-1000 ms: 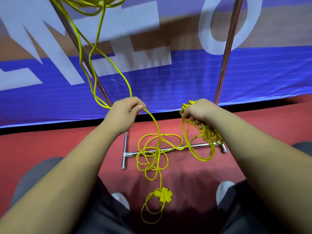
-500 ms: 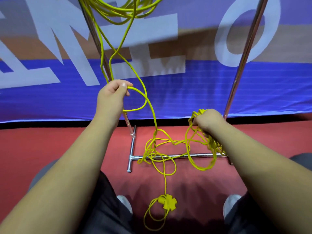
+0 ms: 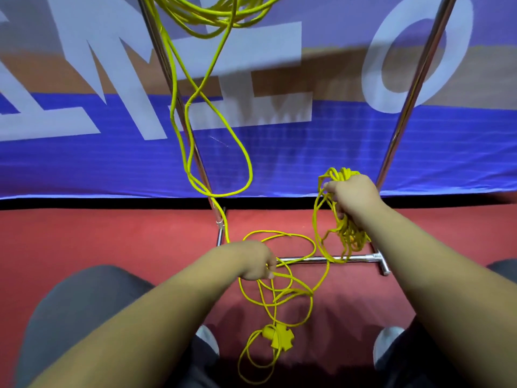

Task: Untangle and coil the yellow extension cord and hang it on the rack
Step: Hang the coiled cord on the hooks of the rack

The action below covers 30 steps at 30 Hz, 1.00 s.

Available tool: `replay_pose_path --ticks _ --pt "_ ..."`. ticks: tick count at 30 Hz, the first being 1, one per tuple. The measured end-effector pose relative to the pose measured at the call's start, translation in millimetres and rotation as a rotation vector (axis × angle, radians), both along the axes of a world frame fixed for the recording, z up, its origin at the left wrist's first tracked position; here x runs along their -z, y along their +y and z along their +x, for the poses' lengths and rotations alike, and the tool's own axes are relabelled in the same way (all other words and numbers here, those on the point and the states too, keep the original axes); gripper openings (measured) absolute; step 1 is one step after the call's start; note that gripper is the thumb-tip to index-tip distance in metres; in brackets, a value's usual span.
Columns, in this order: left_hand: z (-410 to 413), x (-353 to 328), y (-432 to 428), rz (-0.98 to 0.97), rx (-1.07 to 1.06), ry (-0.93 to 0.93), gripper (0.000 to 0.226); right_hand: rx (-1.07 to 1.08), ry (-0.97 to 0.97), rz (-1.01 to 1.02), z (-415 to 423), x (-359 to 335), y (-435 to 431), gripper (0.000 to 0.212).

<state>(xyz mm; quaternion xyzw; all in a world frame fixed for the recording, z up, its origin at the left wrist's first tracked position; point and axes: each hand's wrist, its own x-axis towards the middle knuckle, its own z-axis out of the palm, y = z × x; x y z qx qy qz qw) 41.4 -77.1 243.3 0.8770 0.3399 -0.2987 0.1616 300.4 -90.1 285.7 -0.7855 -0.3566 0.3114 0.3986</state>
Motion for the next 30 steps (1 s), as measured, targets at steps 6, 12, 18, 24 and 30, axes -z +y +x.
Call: replay_pose_path --ticks 6,12,18,24,30 --pt "-3 17 -11 0.136 0.017 0.015 0.03 -0.089 0.042 -0.069 -19 12 4 0.023" --pt "-15 15 -6 0.219 -0.004 0.017 0.028 -0.104 0.105 -0.071 -28 17 10 0.022" --pt "-20 8 7 0.395 -0.073 0.068 0.025 -0.142 0.249 -0.114 -38 18 13 0.022" --pt "-41 3 37 0.659 -0.187 0.304 0.039 -0.162 0.353 -0.085 -39 13 14 0.015" --pt "-68 34 59 0.567 -0.319 0.46 0.048 -0.176 0.116 -0.12 -36 23 12 0.021"
